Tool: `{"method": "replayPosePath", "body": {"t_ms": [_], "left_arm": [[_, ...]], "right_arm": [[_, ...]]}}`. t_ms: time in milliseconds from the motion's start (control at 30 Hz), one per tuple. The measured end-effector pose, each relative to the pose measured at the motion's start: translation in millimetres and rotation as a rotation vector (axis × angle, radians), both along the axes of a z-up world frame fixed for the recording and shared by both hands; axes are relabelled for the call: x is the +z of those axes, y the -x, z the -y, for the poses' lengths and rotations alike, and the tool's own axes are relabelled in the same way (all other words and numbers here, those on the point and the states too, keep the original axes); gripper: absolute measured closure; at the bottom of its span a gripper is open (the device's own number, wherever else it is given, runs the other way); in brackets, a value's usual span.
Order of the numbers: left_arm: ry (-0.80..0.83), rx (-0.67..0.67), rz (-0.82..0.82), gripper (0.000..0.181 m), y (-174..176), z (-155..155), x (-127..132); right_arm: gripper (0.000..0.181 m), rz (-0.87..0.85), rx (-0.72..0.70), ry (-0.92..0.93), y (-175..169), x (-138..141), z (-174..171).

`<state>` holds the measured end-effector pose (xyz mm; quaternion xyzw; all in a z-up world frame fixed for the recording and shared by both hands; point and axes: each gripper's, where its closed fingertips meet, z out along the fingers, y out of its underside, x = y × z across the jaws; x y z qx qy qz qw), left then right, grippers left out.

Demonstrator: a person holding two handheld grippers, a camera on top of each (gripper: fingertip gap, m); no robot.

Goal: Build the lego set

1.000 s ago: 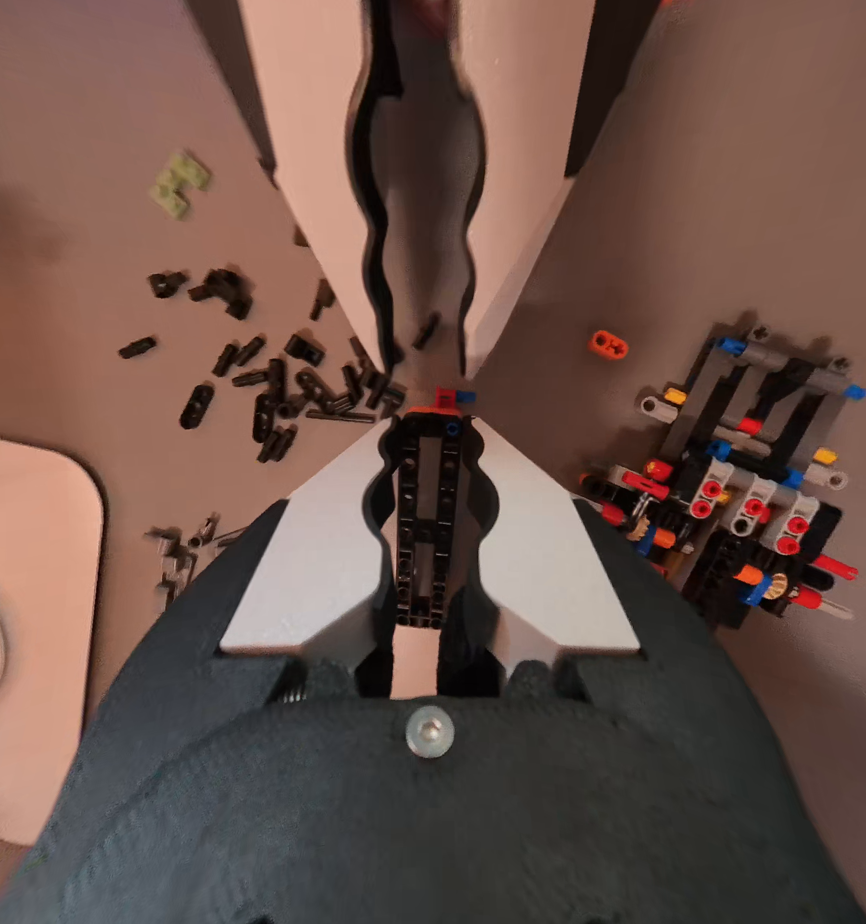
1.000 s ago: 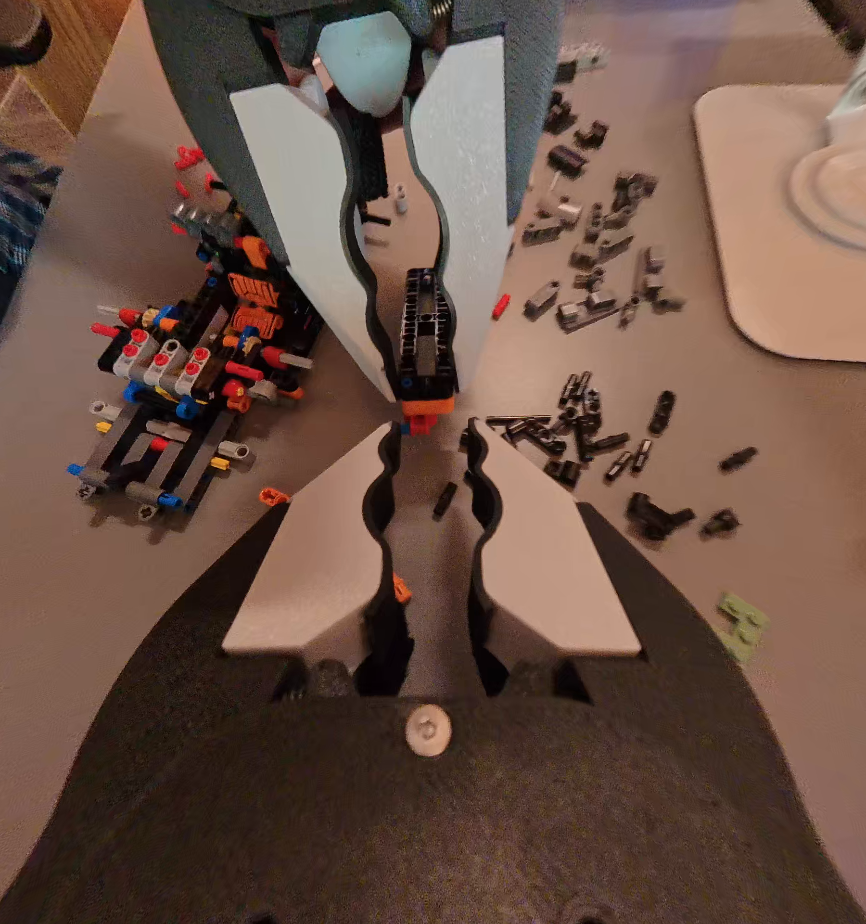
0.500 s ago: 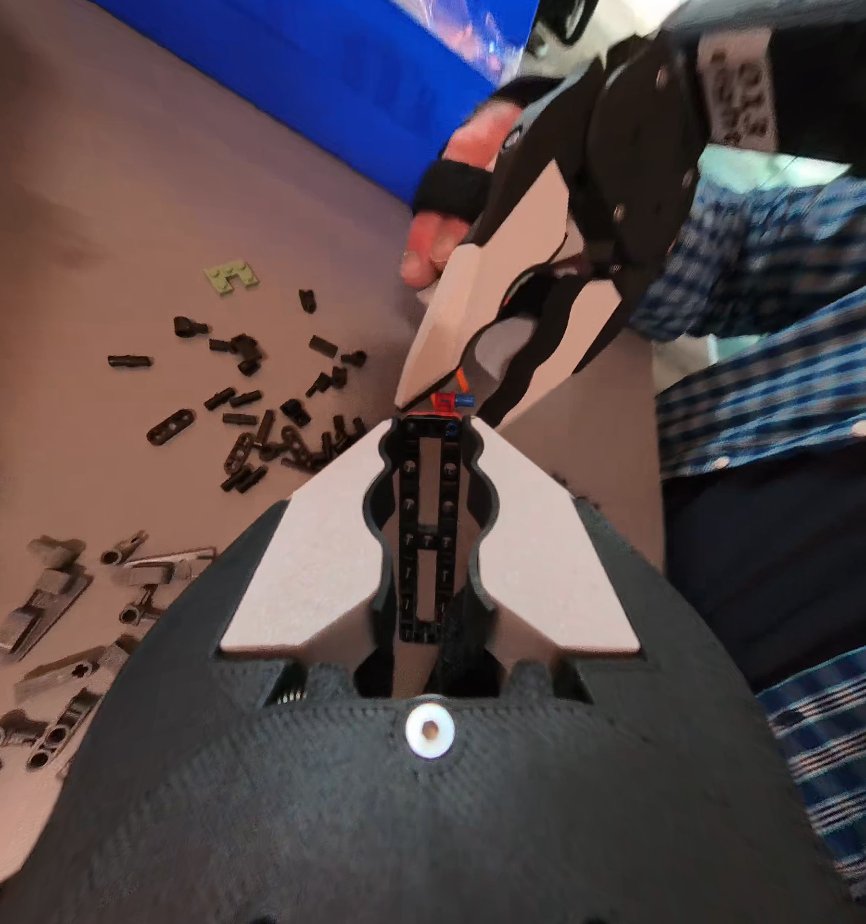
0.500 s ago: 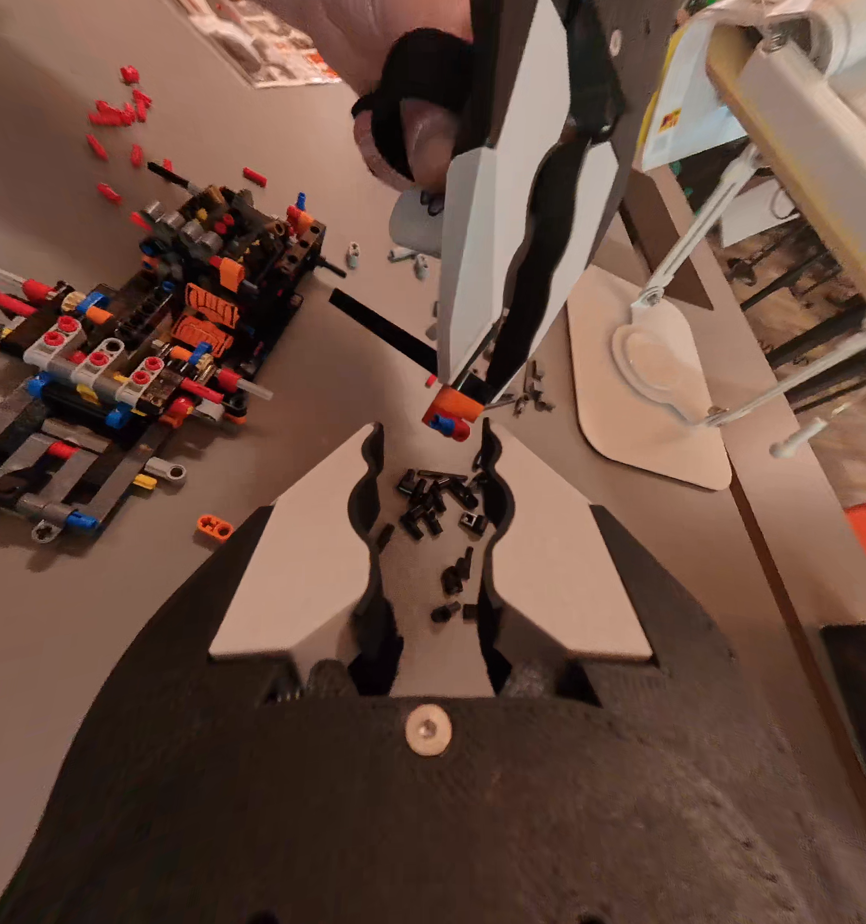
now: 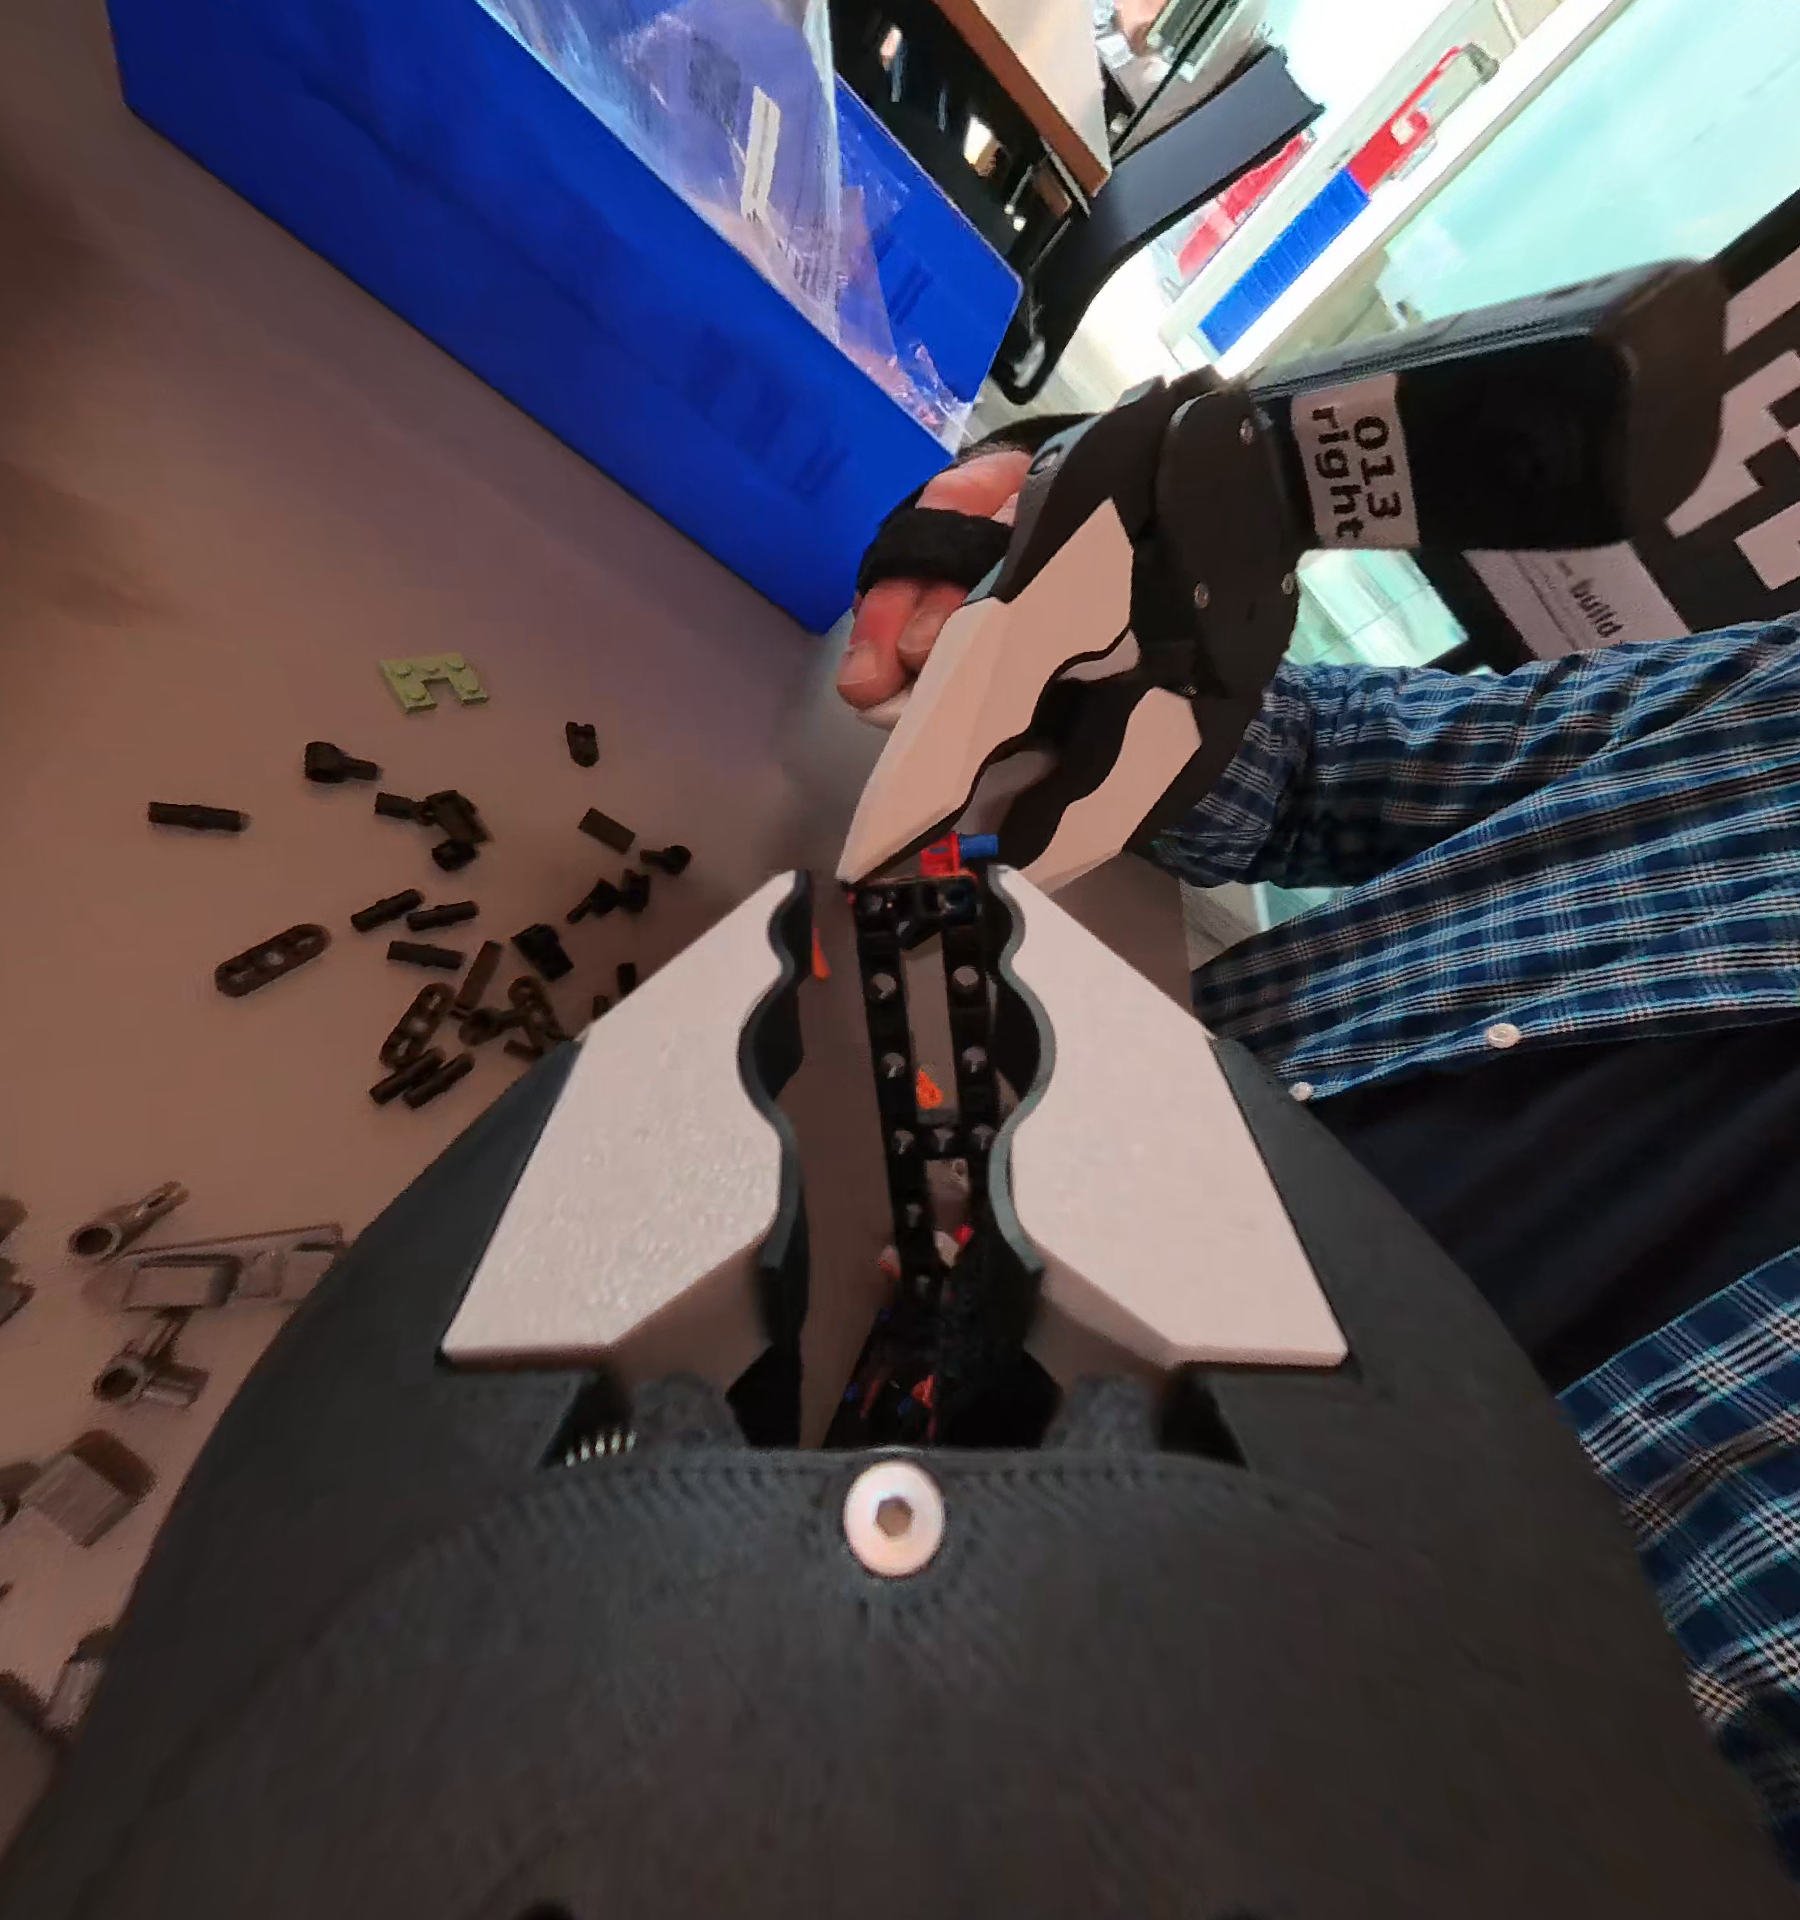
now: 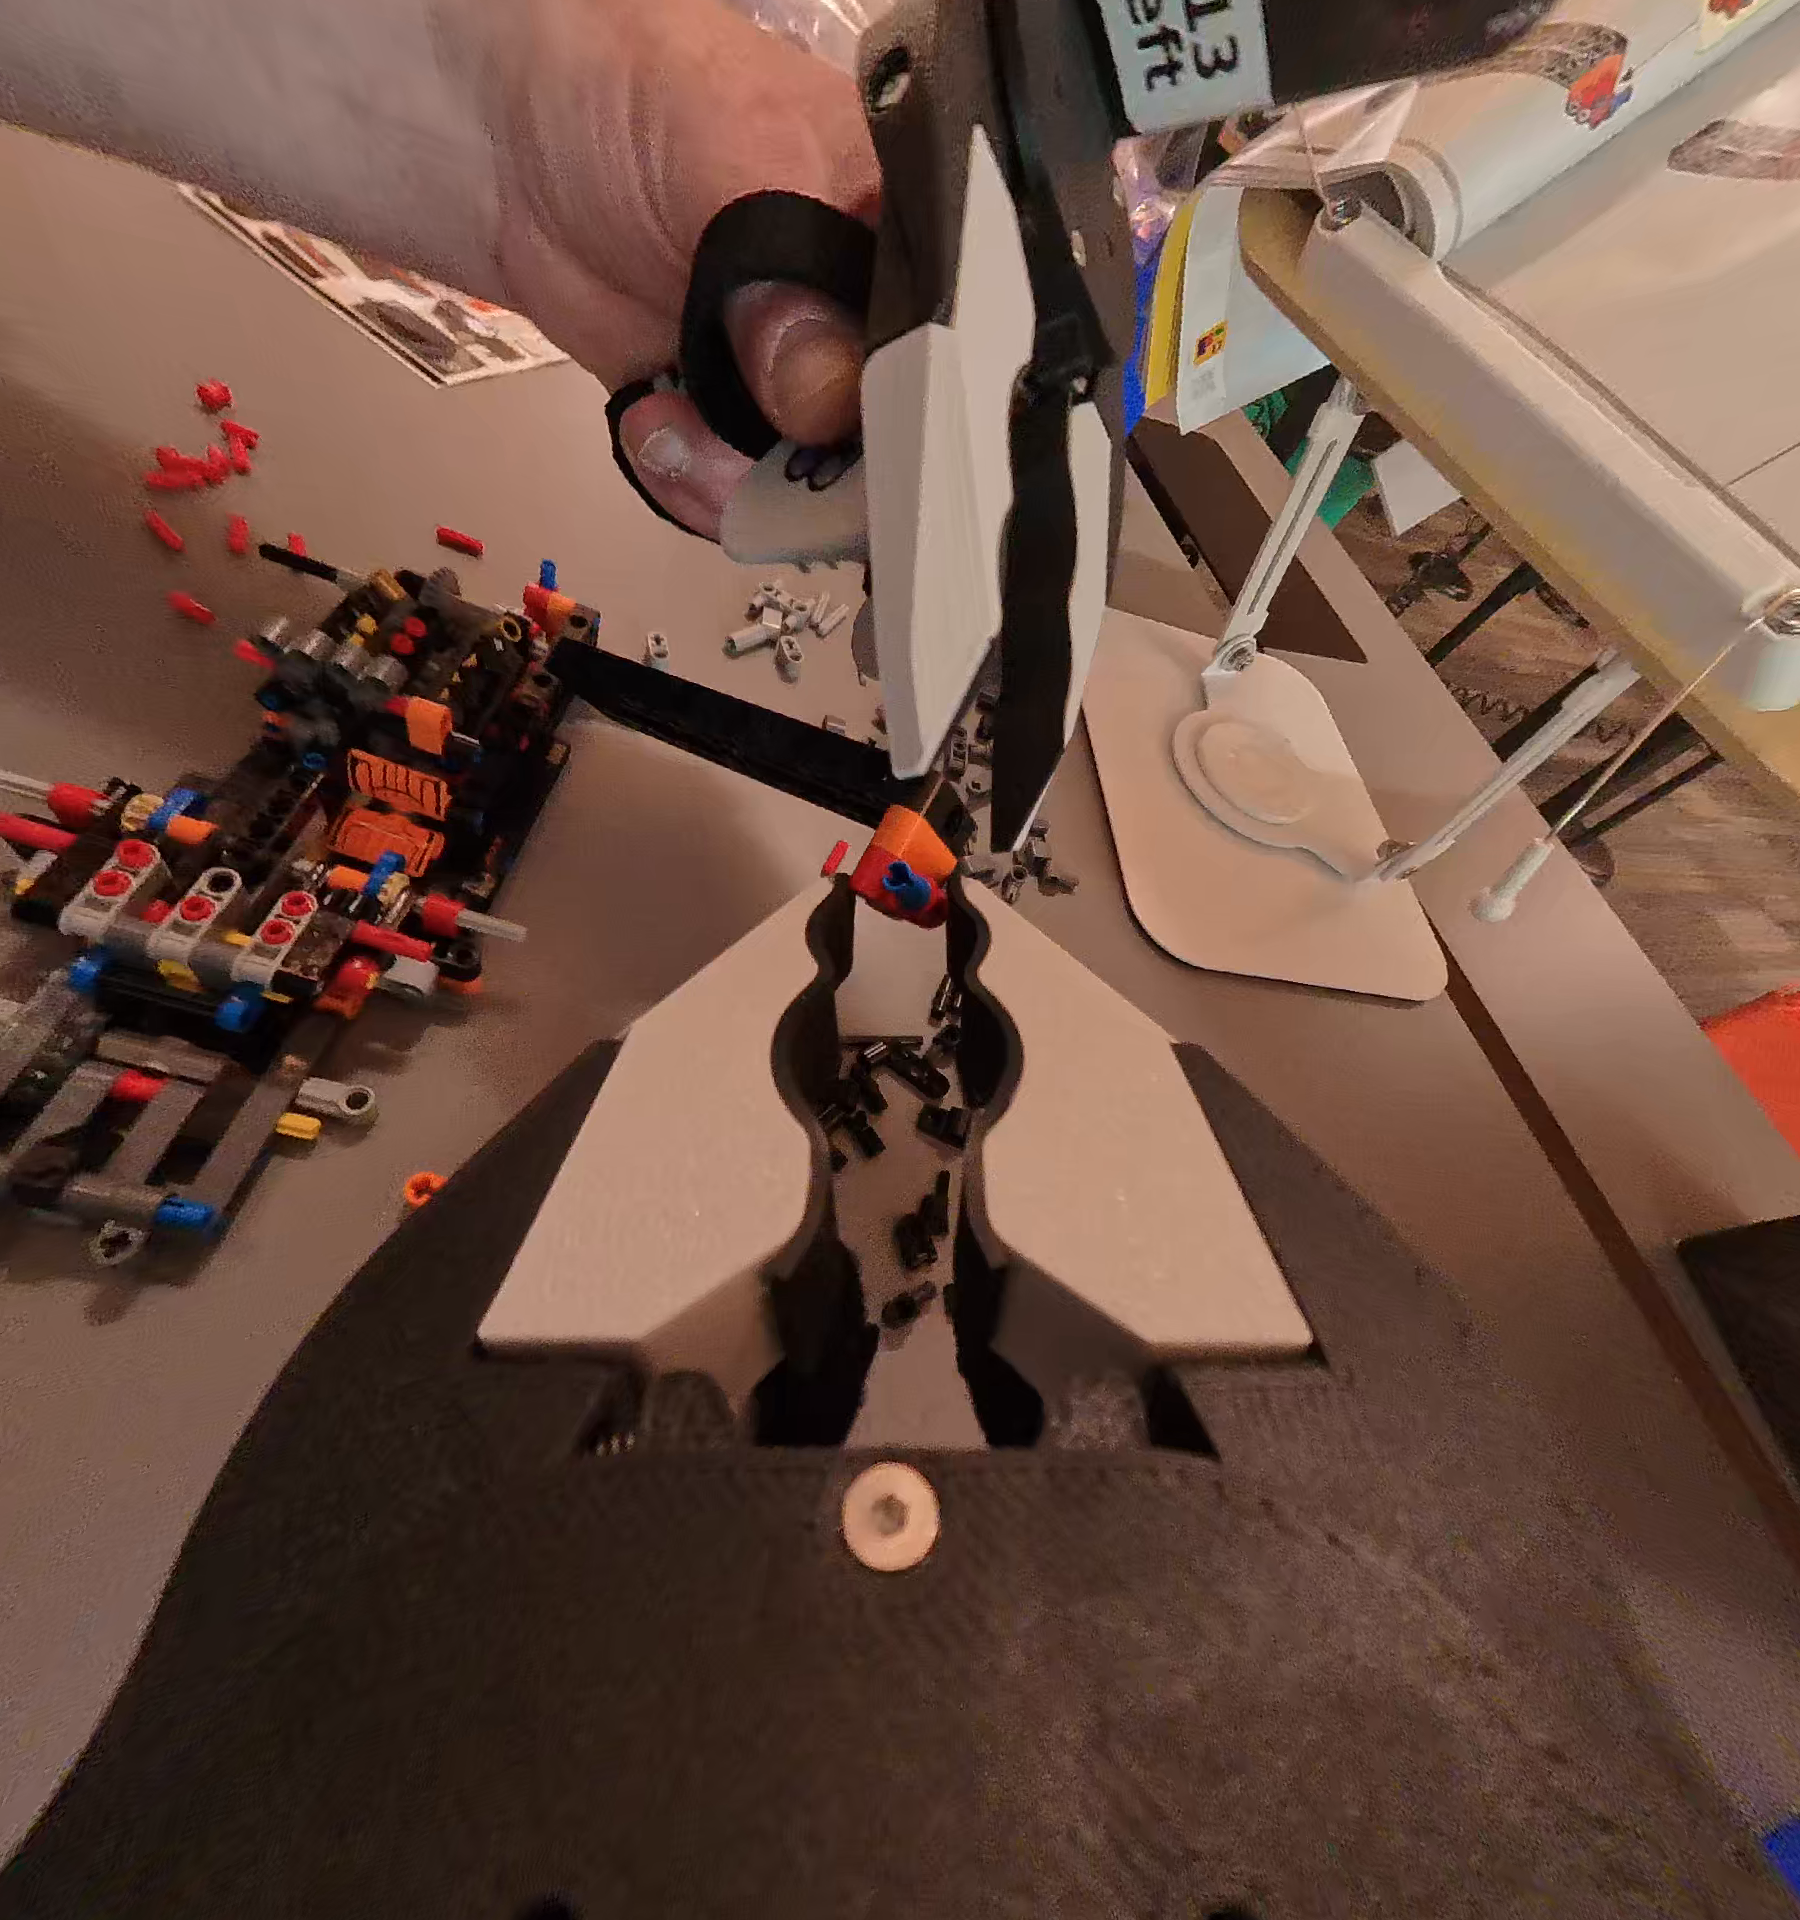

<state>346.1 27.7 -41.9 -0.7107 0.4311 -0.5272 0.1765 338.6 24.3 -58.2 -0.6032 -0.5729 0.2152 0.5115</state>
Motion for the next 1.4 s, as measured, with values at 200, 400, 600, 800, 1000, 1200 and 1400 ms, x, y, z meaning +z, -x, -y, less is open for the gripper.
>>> {"method": "replayPosePath", "body": {"t_ms": [200,400,600,800,1000,1200,1400], "left_arm": [[-0.068,0.031,0.0,0.137,18,8,10],[-0.075,0.046,0.002,0.129,35,23,13],[-0.27,0.121,-0.075,0.121,43,26,11],[-0.566,0.207,-0.251,0.136,43,23,0],[-0.603,0.289,-0.347,0.174,47,11,-7],[-0.516,0.343,-0.289,0.174,45,9,-4],[-0.489,0.39,-0.259,0.174,39,11,-4]], "right_arm": [[0.166,-0.032,0.018,0.076,3,6,5],[0.166,-0.076,0.012,0.129,5,14,5],[0.166,-0.136,-0.067,0.284,0,11,-8],[0.166,-0.243,-0.041,0.53,2,8,-6],[0.158,-0.259,-0.064,0.52,1,11,-9],[0.15,-0.256,-0.095,0.446,-2,15,-13],[0.167,-0.237,-0.167,0.297,-1,23,-15]]}}
